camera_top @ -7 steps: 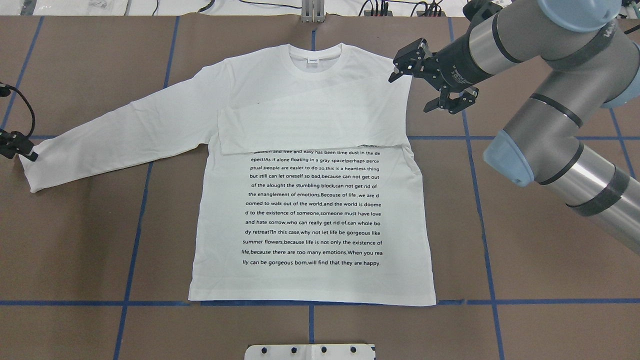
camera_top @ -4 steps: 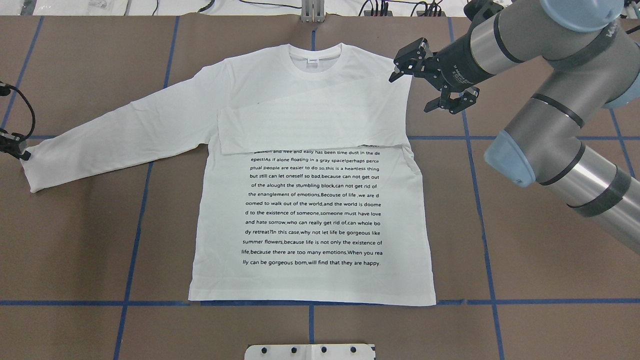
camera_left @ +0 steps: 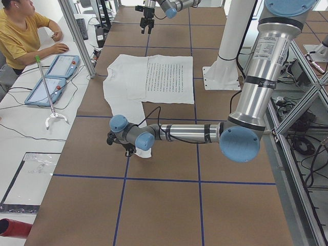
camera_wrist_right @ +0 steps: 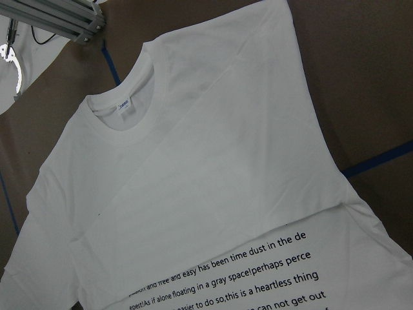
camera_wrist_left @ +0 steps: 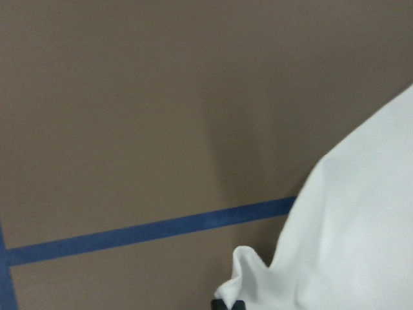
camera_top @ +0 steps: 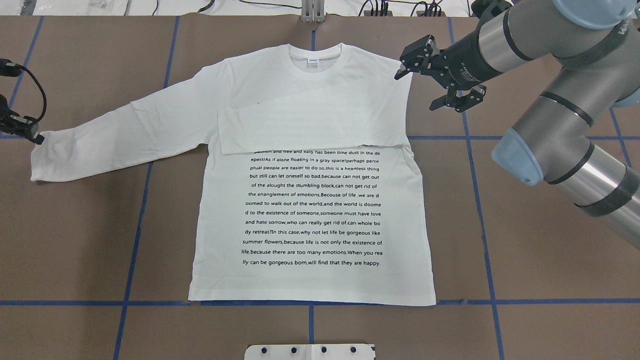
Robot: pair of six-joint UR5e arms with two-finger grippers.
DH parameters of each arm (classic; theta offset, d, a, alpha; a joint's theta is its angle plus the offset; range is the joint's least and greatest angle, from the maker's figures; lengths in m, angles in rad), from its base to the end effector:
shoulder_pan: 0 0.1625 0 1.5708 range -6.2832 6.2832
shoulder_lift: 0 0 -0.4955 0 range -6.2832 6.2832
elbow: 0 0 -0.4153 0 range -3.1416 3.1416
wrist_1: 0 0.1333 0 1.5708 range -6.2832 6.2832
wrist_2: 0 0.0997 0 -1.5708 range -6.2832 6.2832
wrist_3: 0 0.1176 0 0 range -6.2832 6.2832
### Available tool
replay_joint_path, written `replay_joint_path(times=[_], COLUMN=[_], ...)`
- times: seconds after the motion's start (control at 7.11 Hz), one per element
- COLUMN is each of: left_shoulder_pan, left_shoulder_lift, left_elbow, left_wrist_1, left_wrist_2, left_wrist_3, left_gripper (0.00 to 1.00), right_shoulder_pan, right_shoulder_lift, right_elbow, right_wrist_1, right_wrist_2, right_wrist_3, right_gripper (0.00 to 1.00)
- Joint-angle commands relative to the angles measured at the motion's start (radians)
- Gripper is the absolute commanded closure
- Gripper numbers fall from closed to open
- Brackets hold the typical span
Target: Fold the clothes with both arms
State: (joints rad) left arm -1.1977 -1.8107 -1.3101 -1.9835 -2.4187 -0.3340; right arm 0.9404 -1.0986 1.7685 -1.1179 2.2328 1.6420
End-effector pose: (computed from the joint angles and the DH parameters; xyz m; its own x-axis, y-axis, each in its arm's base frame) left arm 0.1967 -0.6262 0.6863 0.5938 0.1977 -0.7800 -0.1505 0.9795 0.1337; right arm -0.3502 -0.5834 0.2962 0.2326 0.4139 0.8801 -0.3280 0.8853 -0.3297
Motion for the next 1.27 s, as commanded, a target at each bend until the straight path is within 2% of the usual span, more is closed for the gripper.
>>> replay_joint_path(times=[0.0, 0.14, 0.28, 0.42, 0.56, 0.7, 0.84, 0.98, 1.12], left_shoulder_pan=[0.003, 0.009, 0.079, 0.164, 0.222, 0.290, 0.349, 0.431, 0.505], left_shoulder_lift=[-0.034, -0.086, -0.157, -0.270, -0.377, -0.453, -0.566, -0.737, -0.827], left_elbow=[-0.172, -0.223, -0.275, -0.274, -0.238, -0.192, -0.105, 0.048, 0.145], left_wrist_1=[0.031, 0.023, 0.019, 0.011, -0.058, -0.189, -0.266, -0.271, -0.299], left_wrist_2=[-0.052, -0.092, -0.109, -0.097, -0.059, 0.048, 0.155, 0.279, 0.384], left_wrist_3=[-0.188, -0.356, -0.549, -0.733, -0.867, -1.034, -1.110, -1.163, -1.203], left_gripper=[1.00, 1.00, 1.00, 1.00, 1.00, 1.00, 1.00, 1.00, 1.00], right_shoulder_pan=[0.044, 0.067, 0.081, 0.099, 0.119, 0.130, 0.144, 0.182, 0.204], right_shoulder_lift=[-0.058, -0.085, -0.116, -0.148, -0.161, -0.197, -0.231, -0.277, -0.311], right_elbow=[0.020, 0.019, 0.019, 0.019, 0.022, 0.051, 0.072, 0.080, 0.080], right_wrist_1=[0.004, 0.004, 0.006, 0.009, 0.009, 0.010, 0.038, 0.102, 0.140], right_wrist_2=[0.011, 0.014, 0.027, 0.037, 0.063, 0.073, 0.071, 0.094, 0.117], right_wrist_3=[-0.042, -0.071, -0.129, -0.157, -0.169, -0.174, -0.195, -0.195, -0.206], right_gripper=[0.01, 0.01, 0.01, 0.01, 0.01, 0.00, 0.01, 0.01, 0.00])
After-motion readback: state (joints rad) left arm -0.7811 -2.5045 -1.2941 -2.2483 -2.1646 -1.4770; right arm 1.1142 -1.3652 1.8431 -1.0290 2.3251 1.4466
